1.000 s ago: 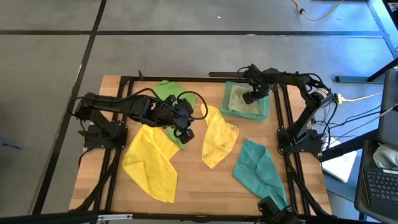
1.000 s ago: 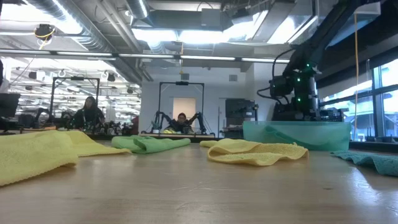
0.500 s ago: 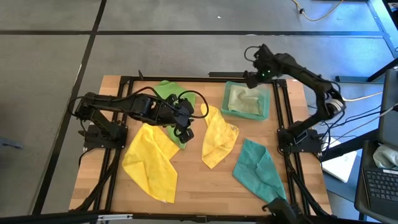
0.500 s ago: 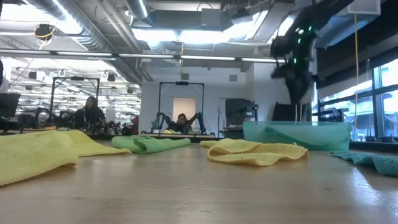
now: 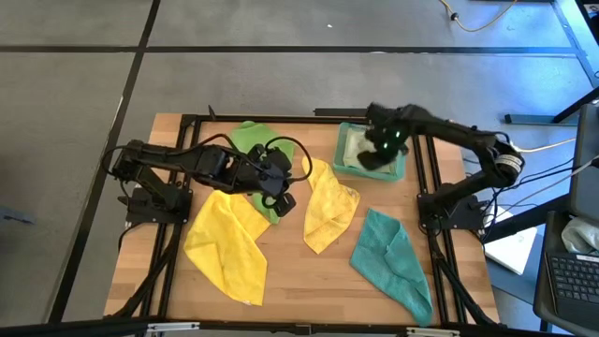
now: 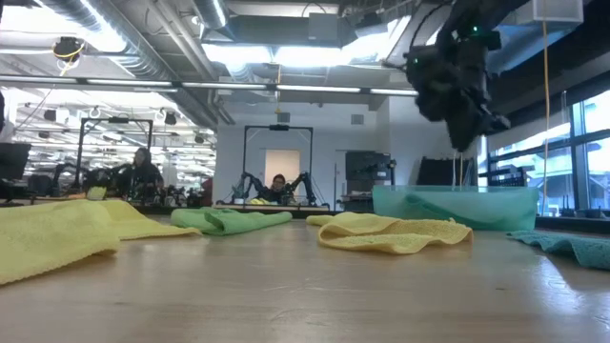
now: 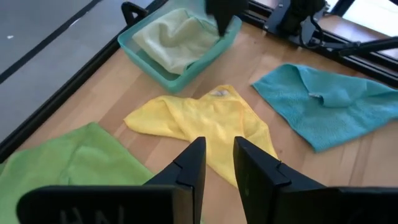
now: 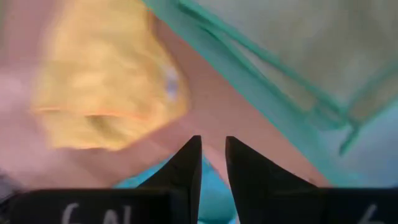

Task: Fold microfiber towels
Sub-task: Adjust the blue bin

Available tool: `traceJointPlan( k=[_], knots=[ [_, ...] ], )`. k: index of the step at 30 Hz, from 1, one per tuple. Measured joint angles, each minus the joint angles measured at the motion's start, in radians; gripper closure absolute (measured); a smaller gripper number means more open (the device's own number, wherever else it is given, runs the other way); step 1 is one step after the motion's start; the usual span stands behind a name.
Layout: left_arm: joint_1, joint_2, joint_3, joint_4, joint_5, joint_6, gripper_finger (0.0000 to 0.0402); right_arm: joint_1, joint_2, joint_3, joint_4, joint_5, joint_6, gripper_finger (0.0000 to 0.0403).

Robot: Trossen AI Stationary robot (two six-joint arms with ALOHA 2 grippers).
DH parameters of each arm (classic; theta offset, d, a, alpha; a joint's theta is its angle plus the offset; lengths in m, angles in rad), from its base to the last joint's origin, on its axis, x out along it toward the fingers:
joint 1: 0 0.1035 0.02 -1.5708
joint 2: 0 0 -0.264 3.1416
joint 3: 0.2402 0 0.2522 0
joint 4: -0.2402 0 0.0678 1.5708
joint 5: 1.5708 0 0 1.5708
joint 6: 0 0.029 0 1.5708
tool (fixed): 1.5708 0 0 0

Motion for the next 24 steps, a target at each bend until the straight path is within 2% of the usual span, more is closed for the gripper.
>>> traceJointPlan(
  k=[3, 7, 9, 11, 15, 17, 24],
  knots=[
    [-0.003, 0.0, 0.0, 0.0, -0.025, -0.014, 0.0328, 0.044, 0.0, -0.11, 0.139, 0.018, 0.18, 0.0328],
    [-0.003, 0.0, 0.0, 0.0, -0.033, -0.015, 0.0328, 0.052, 0.001, -0.255, 0.444, -0.12, 0.424, 0.0327],
    [-0.003, 0.0, 0.0, 0.0, -0.033, -0.015, 0.0328, 0.052, 0.011, -0.305, 0.567, -0.079, 0.523, 0.0327],
    [-0.003, 0.0, 0.0, 0.0, -0.033, -0.016, 0.0328, 0.048, 0.027, -0.335, 0.59, 0.009, 0.593, 0.0327],
    [-0.01, 0.0, 0.0, 0.0, -0.022, -0.039, 0.0328, 0.011, 0.044, -0.342, 0.558, 0.208, 0.625, 0.0327],
    [-0.018, 0.0, 0.0, 0.0, -0.014, -0.042, 0.0328, -0.014, 0.046, -0.344, 0.564, 0.26, 0.622, 0.0327],
    [-0.046, 0.0, 0.0, -0.001, -0.012, -0.044, 0.0328, -0.104, 0.044, -0.323, 0.573, 0.245, 0.573, 0.0327]
  ],
)
